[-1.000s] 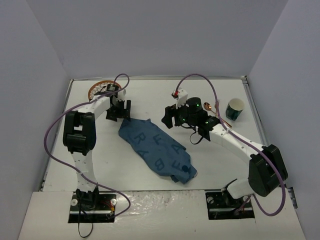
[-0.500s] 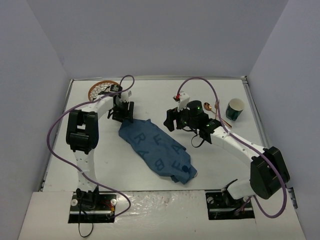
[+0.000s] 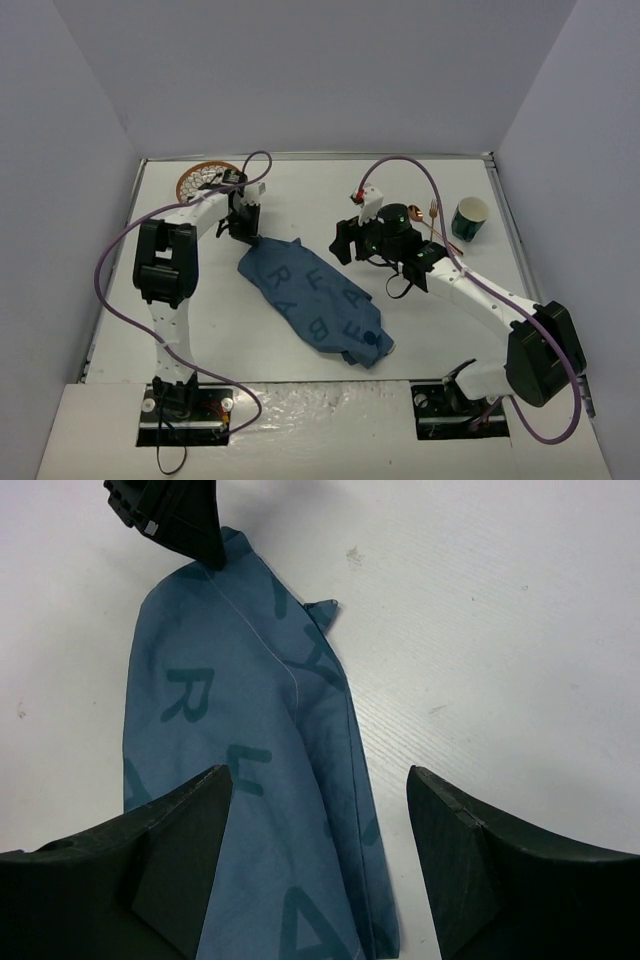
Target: Set the dinner table for one person
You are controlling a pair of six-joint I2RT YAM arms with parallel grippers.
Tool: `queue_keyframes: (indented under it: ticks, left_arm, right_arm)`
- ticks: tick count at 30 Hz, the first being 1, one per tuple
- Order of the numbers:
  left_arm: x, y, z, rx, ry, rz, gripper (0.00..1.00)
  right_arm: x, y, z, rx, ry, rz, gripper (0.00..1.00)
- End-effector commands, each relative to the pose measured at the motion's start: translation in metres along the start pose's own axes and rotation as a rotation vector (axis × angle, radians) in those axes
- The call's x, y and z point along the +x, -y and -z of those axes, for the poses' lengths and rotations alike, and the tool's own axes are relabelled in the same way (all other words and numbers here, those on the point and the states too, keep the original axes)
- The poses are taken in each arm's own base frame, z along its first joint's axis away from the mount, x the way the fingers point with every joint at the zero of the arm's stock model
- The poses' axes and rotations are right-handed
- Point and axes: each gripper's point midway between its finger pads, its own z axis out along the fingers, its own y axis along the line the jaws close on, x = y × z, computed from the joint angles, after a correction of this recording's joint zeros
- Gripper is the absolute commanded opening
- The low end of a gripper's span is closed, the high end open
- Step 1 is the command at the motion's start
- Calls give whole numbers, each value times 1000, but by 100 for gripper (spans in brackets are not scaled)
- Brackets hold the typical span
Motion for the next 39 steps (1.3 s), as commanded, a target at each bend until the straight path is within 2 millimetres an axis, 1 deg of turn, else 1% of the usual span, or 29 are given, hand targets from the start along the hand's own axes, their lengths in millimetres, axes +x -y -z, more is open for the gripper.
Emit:
queue_keyframes:
  ticks: [1,2,3,5,8,10,12,15,16,17,21,25,30,32,39]
  left_arm:
    - [-40,38,80,0,202,-170,0]
    - [-40,44,88,-3,221,-205,0]
    - [-41,56,101,1,252,-248,0]
    - [-37,71,119,-13,294,-341,0]
    - [-30,102,152,20,379,-457,0]
    - [-28,113,170,45,425,-498,0]
    - [-25,128,199,80,499,-540,0]
    - [-19,148,228,136,572,-603,0]
    - [-18,152,237,148,596,-615,0]
    - [-16,159,251,169,626,-639,0]
    - [-8,181,281,259,690,-693,0]
    - [-2,192,296,301,720,-727,0]
    - [-2,199,306,320,743,-736,0]
    - [-2,202,310,329,752,-742,0]
    - [-3,210,315,350,772,-749,0]
  right_arm:
    - [-50,-18,17,-64,143,32,68]
    - [-53,-22,18,-81,147,36,68]
    - [-59,-28,21,-111,155,45,68]
    - [-70,-38,27,-161,172,67,71]
    - [-87,-53,37,-230,210,110,74]
    - [-93,-62,40,-278,222,153,77]
    - [-101,-69,45,-317,244,197,80]
    - [-116,-81,50,-377,295,243,84]
    - [-119,-84,52,-393,312,269,84]
    - [-125,-87,53,-407,331,286,85]
    - [-137,-106,56,-519,370,323,87]
    - [-147,-120,56,-586,378,341,87]
    - [-154,-131,52,-625,381,354,88]
    - [-153,-134,49,-632,379,356,88]
    - [-139,-132,23,-641,324,338,86]
